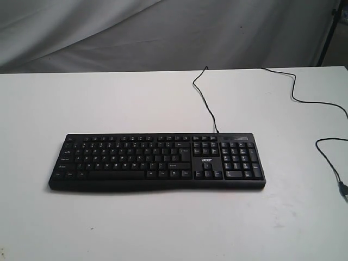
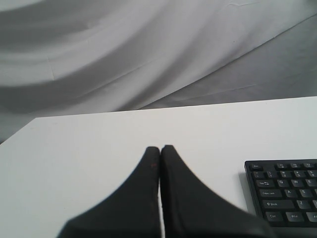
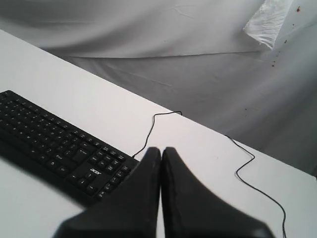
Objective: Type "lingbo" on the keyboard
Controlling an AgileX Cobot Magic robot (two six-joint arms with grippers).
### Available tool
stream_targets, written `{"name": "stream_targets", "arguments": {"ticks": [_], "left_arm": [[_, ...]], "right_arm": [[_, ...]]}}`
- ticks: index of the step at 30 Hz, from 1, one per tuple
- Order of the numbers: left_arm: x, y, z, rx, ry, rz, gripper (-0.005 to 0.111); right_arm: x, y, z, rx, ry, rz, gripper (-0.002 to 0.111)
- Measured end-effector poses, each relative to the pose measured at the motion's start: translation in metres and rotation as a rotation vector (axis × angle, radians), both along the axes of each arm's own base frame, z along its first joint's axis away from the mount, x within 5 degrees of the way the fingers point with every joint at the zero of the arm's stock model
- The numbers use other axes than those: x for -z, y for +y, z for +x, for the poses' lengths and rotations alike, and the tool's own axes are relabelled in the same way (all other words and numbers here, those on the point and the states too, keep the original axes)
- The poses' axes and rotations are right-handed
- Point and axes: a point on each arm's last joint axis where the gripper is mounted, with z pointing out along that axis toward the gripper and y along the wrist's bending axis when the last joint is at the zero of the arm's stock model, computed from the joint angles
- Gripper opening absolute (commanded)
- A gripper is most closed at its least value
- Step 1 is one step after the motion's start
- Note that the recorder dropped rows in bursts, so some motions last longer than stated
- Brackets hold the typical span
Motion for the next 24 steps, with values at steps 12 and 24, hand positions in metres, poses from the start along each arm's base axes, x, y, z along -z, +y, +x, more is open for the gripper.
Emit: {"name": "stream_targets", "arguments": {"ticks": [12, 24], "left_arm": [[0.000, 0.000, 0.000, 0.000, 0.000, 0.000, 0.001], [0.000, 0.000, 0.000, 0.000, 0.000, 0.000, 0.001]], "right_arm": [[0.011, -0.004, 0.009, 0.057, -0.060, 0.090, 0.000], [0.068, -0.013, 0.028, 0.147, -0.208, 0.175, 0.000]]}}
